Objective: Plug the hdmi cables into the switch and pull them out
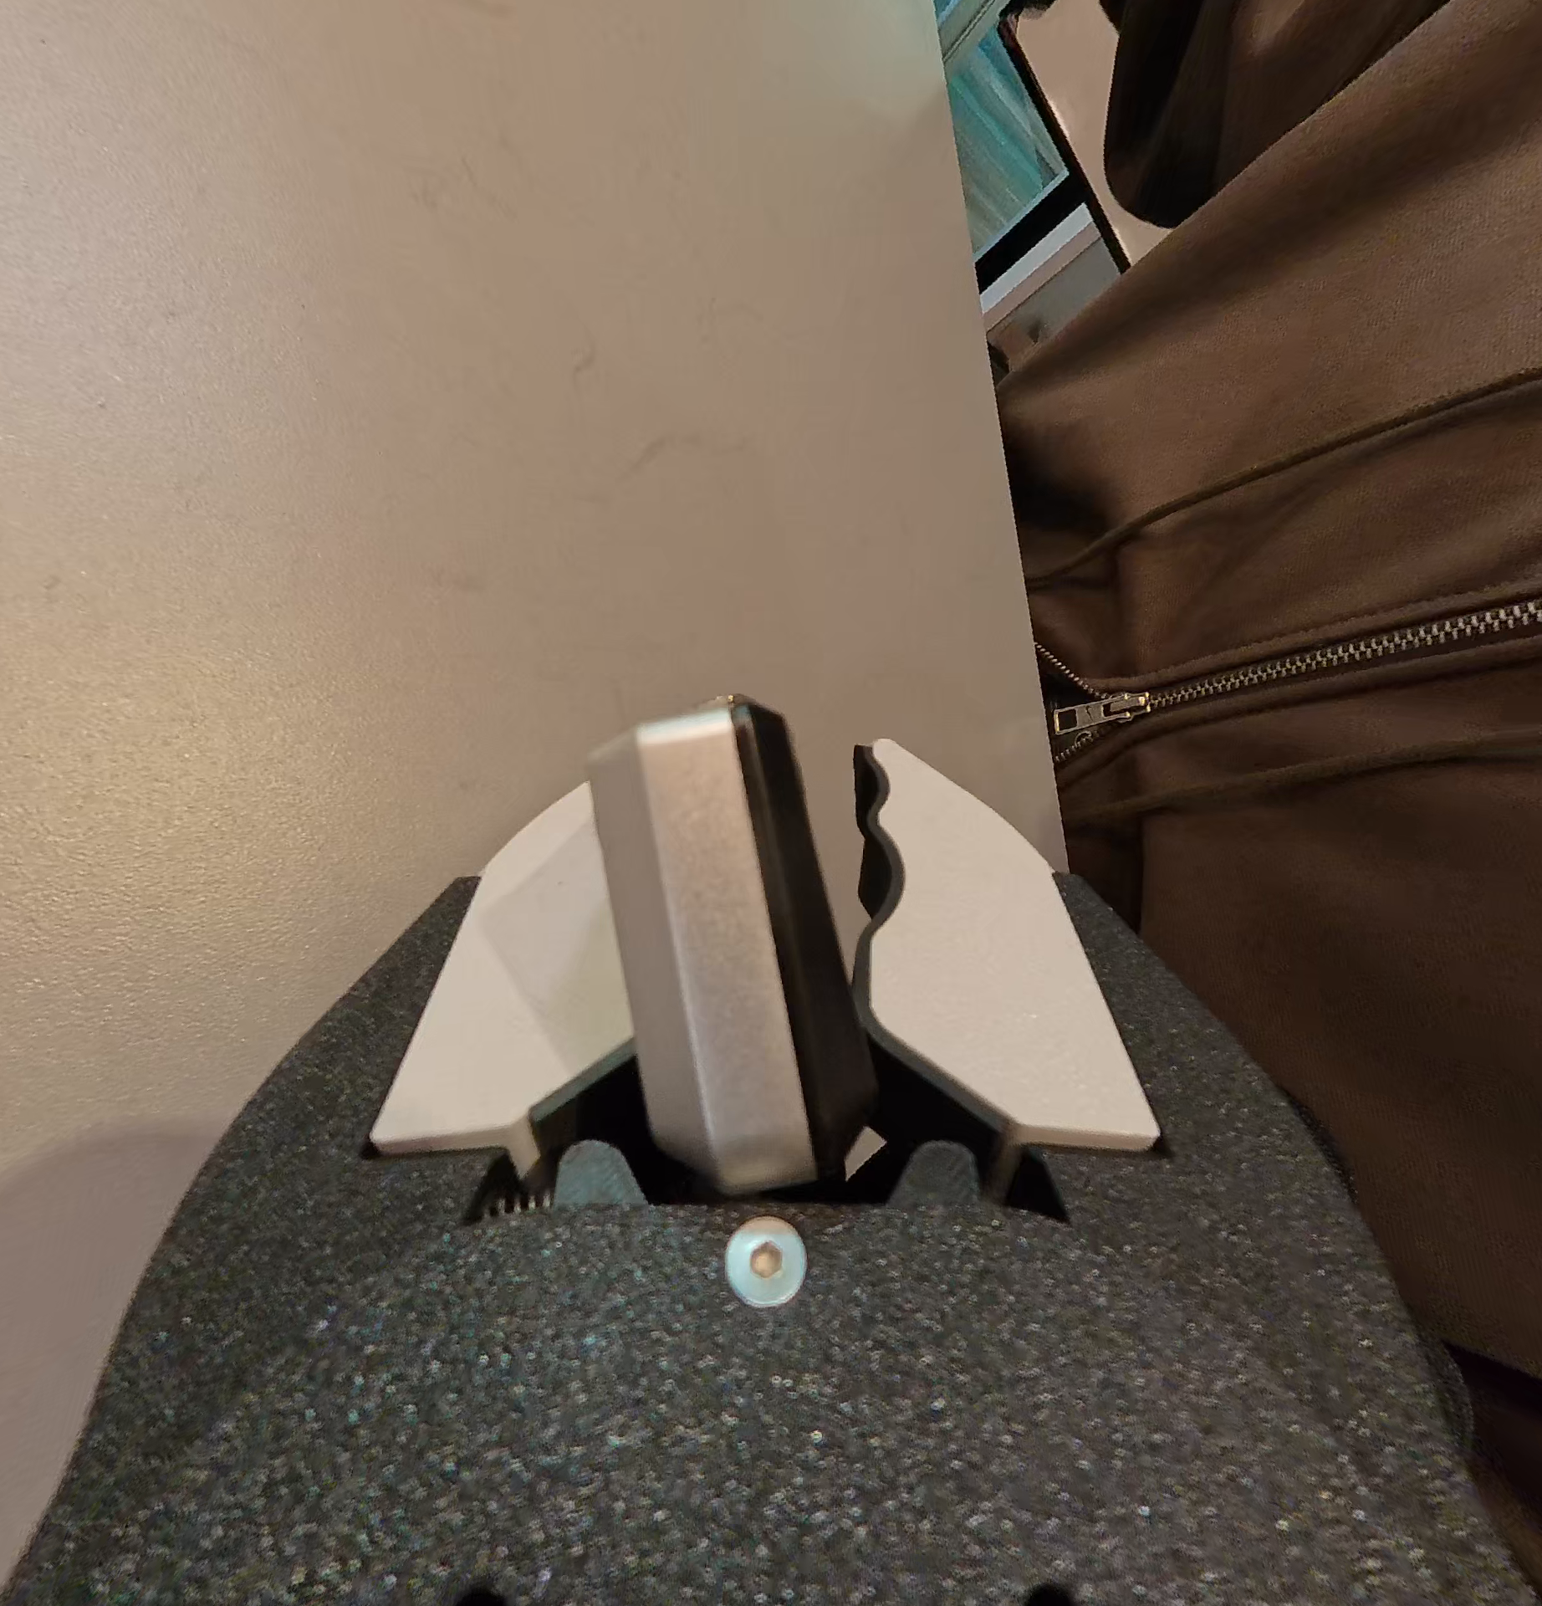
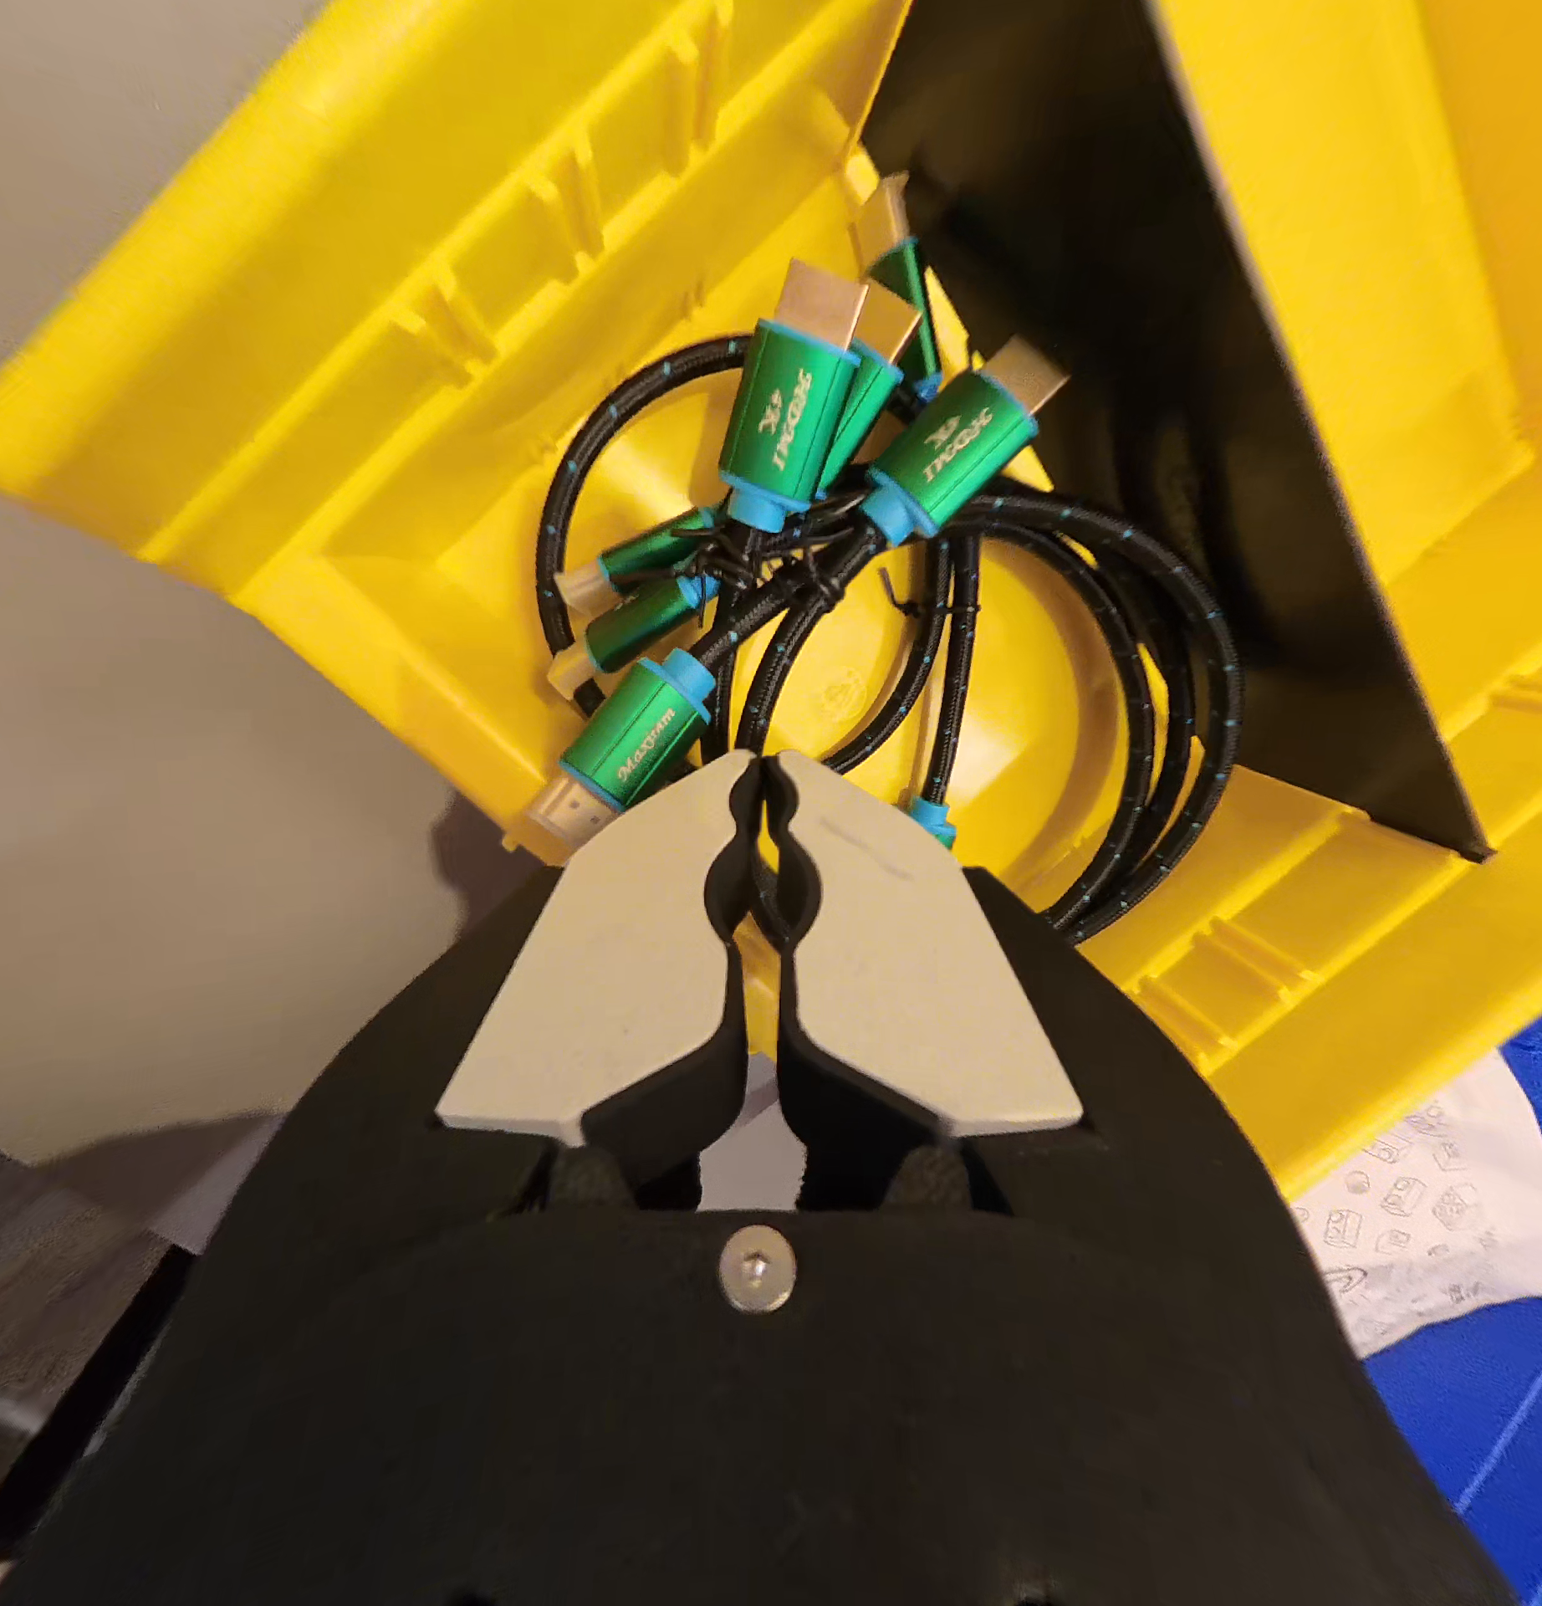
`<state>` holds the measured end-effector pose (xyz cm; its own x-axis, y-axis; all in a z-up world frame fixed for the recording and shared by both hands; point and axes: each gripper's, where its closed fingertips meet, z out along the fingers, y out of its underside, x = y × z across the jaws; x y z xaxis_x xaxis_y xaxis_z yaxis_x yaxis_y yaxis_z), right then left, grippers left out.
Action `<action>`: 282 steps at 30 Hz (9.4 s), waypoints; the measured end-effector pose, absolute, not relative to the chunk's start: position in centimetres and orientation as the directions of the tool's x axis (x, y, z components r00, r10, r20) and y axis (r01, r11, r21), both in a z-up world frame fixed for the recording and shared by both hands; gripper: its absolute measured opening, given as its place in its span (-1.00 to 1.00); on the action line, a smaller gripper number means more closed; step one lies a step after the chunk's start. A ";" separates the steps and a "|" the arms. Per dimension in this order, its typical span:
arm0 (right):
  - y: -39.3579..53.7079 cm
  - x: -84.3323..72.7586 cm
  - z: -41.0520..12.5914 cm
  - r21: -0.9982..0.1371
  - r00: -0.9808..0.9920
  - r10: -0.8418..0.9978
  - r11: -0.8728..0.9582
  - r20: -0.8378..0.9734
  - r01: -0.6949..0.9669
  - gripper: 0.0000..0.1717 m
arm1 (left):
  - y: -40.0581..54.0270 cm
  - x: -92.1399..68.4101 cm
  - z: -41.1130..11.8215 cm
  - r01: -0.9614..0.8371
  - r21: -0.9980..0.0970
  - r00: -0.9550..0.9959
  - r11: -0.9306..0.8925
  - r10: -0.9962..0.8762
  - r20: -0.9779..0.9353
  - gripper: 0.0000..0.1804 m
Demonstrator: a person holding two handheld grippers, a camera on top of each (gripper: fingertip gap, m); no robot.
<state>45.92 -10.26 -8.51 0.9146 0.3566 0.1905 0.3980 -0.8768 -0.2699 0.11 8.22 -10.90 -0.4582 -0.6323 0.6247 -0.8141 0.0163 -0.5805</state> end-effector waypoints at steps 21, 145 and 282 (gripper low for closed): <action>-9.9 43.1 -5.4 -0.293 0.838 0.380 -0.812 0.390 0.505 -0.94 | 8.4 0.4 -10.6 -0.813 -0.582 -0.448 -0.017 -0.621 0.644 -0.55; -3.3 62.6 0.3 0.706 0.181 0.784 -0.616 0.594 0.350 -0.44 | 14.7 3.5 -5.5 -0.552 -0.689 -0.430 -0.469 -0.549 0.717 -0.64; -5.4 41.4 -4.9 -0.805 0.793 -0.392 -0.560 0.466 0.196 -0.50 | 21.0 -9.7 -0.3 -0.220 -0.953 0.356 0.208 -0.892 -0.277 -0.65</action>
<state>41.43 -5.35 -4.91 0.7932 -0.3917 0.4664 0.1965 -0.5602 -0.8047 -9.66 21.01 -0.29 0.3559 -0.8924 -0.2774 -0.2204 0.2083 -0.9529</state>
